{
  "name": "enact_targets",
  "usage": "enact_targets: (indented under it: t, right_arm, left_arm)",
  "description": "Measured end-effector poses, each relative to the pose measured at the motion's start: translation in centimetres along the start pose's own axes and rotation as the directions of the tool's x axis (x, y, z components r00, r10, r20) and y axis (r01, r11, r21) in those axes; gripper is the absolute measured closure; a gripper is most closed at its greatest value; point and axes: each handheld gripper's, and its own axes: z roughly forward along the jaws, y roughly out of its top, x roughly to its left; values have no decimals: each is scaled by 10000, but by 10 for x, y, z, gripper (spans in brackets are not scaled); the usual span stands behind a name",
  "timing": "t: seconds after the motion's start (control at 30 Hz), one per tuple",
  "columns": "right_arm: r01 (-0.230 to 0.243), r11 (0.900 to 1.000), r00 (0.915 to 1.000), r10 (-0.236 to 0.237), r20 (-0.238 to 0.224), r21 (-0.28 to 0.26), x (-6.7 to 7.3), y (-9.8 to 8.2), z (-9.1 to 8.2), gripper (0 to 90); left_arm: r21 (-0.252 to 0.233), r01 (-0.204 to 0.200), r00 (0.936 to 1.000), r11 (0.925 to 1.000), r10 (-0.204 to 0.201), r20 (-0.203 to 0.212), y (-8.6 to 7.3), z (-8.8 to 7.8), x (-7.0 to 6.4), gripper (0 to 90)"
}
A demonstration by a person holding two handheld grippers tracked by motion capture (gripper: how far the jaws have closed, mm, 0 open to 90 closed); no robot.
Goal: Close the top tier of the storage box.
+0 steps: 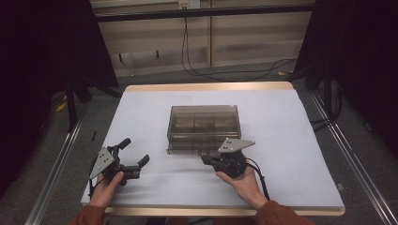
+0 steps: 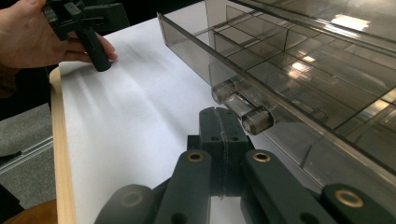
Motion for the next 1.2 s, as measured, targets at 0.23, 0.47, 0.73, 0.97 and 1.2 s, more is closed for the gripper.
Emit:
enact_targets:
  t: [0.23, 0.47, 0.73, 0.97, 1.2]
  right_arm:
    - [-1, 10000, 10000, 1, 21, -16, 0, 0, 0, 900]
    - [42, 10000, 10000, -42, 59, -22, -2, 1, -1, 900]
    - [4, 10000, 9999, -3, 113, -37, -3, 2, 0, 900]
    - [10, 10000, 9999, -9, 157, -45, -3, 2, 0, 900]
    - [-17, 10000, 9998, 19, 206, -68, -6, 2, 1, 900]
  left_arm:
    - [-6, -7, 10000, 10000, 7, 41, 0, 0, 0, 10]
    - [-20, 3, 10000, 10000, -3, 12, 0, 0, 0, 9]
    - [-6, 1, 10000, 10000, -1, -6, 0, 0, 0, 10]
    - [-4, -14, 10000, 10000, 14, -8, 0, 0, 0, 9]
    - [-3, -2, 10000, 10000, 2, -10, 0, 0, 0, 10]
